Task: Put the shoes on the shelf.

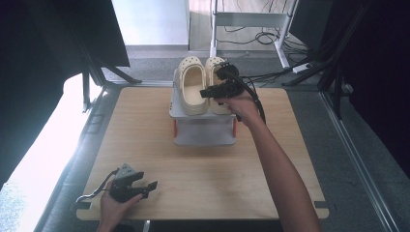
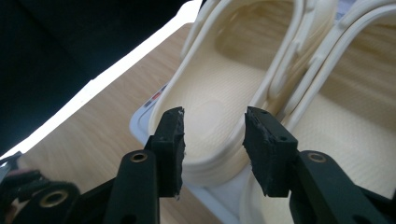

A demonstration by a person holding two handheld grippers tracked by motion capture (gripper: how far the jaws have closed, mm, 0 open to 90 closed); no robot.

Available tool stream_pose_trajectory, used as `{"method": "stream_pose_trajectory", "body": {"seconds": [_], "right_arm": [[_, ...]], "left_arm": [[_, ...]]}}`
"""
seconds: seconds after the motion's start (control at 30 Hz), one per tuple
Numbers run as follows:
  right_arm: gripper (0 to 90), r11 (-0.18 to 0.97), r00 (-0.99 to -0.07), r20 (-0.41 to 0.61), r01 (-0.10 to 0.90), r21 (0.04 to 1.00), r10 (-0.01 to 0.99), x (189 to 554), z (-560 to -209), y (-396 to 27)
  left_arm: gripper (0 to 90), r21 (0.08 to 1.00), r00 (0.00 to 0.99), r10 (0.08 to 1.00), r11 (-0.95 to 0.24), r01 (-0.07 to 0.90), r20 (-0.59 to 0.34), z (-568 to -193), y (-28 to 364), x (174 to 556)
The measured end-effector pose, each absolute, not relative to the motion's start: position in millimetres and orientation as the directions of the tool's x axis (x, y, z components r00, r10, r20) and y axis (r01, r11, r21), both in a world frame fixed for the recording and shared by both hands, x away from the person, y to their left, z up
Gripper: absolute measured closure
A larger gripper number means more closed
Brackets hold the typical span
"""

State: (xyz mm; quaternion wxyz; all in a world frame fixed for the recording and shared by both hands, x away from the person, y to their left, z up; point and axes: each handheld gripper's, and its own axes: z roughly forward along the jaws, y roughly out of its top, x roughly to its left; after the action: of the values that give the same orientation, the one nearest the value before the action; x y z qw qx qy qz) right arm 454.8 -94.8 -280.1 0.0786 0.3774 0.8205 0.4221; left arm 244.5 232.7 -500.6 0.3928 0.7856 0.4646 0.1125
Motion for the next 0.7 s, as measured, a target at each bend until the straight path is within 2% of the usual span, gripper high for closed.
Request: {"method": "stream_pose_trajectory", "body": {"seconds": [0.1, 0.27, 0.7], "right_arm": [[63.2, 0.377, -0.733, 0.183, 0.527, 0.762, 0.655, 441.3, -287.2, -102.4], [63.4, 0.408, -0.77, 0.168, 0.494, 0.768, 0.616, 426.3, -297.5, -110.1], [63.4, 0.445, -0.822, 0.184, 0.464, 0.766, 0.54, 381.8, -357.1, -131.8]], "left_arm": [[29.6, 0.721, 0.541, 0.821, -0.262, 0.641, -0.183, -500.3, 233.0, 244.7], [29.5, 0.725, 0.54, 0.822, -0.258, 0.639, -0.183, -500.0, 233.2, 244.6], [29.5, 0.724, 0.546, 0.82, -0.27, 0.634, -0.172, -499.3, 230.6, 244.9]]}}
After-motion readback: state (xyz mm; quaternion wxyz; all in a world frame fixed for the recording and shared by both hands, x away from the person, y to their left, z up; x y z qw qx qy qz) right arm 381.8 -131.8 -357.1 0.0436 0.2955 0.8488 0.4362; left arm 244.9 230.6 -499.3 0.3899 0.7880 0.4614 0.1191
